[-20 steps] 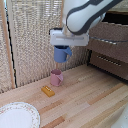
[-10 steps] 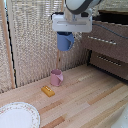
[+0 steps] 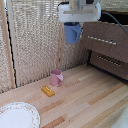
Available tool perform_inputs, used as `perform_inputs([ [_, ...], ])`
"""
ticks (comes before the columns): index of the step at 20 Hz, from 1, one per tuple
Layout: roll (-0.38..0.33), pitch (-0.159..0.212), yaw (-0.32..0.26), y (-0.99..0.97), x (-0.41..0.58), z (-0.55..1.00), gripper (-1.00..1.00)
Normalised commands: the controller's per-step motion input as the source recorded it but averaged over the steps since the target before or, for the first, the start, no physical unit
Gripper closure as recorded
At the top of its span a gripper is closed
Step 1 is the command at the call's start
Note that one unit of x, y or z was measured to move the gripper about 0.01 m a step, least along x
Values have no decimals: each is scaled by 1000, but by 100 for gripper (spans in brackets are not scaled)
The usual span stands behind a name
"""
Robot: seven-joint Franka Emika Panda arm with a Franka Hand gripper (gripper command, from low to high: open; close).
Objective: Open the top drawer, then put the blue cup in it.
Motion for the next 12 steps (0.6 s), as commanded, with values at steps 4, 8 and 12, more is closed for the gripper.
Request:
perform_inputs([
  [4, -19, 82, -283, -46, 289, 854, 100],
  [8, -52, 65, -273, -5, 321, 859, 100],
  [12, -12, 75, -226, -255, 329, 944, 100],
])
